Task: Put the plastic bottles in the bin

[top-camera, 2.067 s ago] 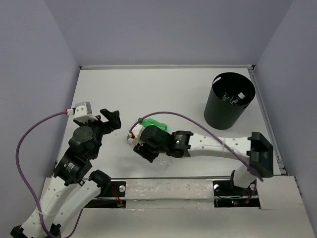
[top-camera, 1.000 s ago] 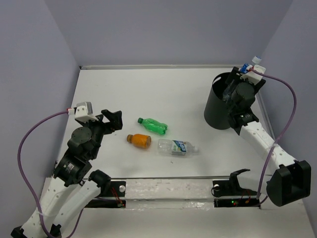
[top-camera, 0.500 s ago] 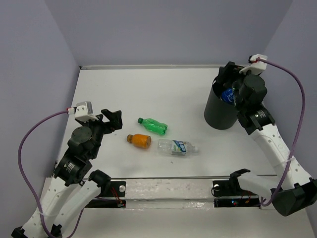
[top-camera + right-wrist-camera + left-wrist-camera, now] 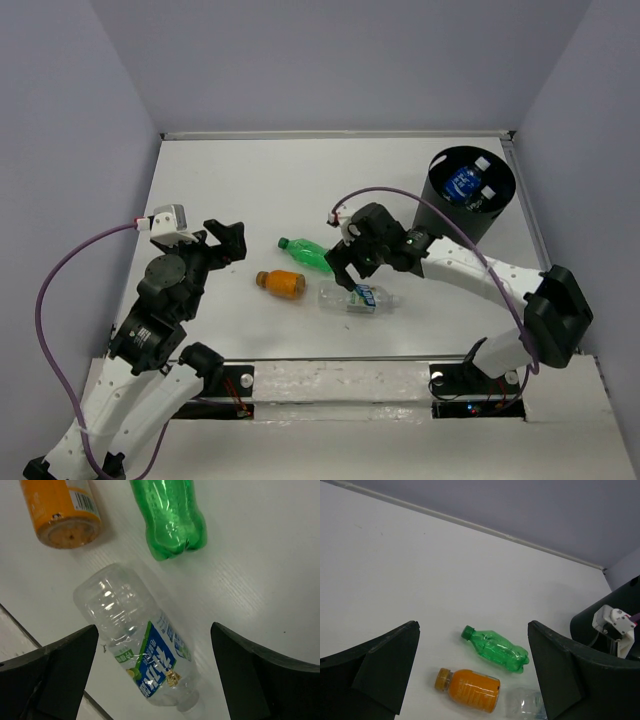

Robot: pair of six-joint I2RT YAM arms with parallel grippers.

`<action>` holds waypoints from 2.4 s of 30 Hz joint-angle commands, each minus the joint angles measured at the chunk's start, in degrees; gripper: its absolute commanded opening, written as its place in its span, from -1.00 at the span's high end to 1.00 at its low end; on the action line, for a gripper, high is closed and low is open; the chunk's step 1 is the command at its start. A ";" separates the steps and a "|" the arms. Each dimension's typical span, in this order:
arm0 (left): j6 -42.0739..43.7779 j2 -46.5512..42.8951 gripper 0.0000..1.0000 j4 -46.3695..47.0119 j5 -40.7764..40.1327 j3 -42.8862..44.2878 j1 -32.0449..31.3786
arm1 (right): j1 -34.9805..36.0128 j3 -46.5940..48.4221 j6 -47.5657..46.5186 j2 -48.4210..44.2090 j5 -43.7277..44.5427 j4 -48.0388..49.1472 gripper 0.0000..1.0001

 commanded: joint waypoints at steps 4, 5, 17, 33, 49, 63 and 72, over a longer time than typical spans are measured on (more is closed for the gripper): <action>0.97 0.13 -0.98 2.19 -0.64 -0.20 0.51 | 4.45 -2.27 -4.51 2.42 -1.97 -5.48 -0.99; 0.97 0.13 -0.98 2.19 -0.72 -0.20 0.42 | 4.45 -2.27 -5.03 2.95 -2.24 -5.49 -0.99; 0.97 0.31 -0.98 2.10 -0.37 -0.29 0.51 | 10.96 1.60 -6.97 13.24 -0.05 -3.03 -0.83; 1.14 -0.13 -0.98 2.54 1.12 -0.29 0.51 | 6.14 8.37 -4.68 -16.19 38.24 15.75 0.35; 1.23 -0.84 -0.98 2.89 2.18 -0.46 0.51 | -31.13 2.05 3.65 -14.36 39.96 48.83 0.40; 1.32 -0.75 -0.98 2.98 2.62 -0.46 0.59 | -31.76 -4.65 11.67 -22.88 43.11 40.05 -0.76; 1.23 -0.31 -0.98 2.98 2.00 -0.46 0.77 | -29.05 10.46 8.16 -16.15 11.17 18.46 -0.68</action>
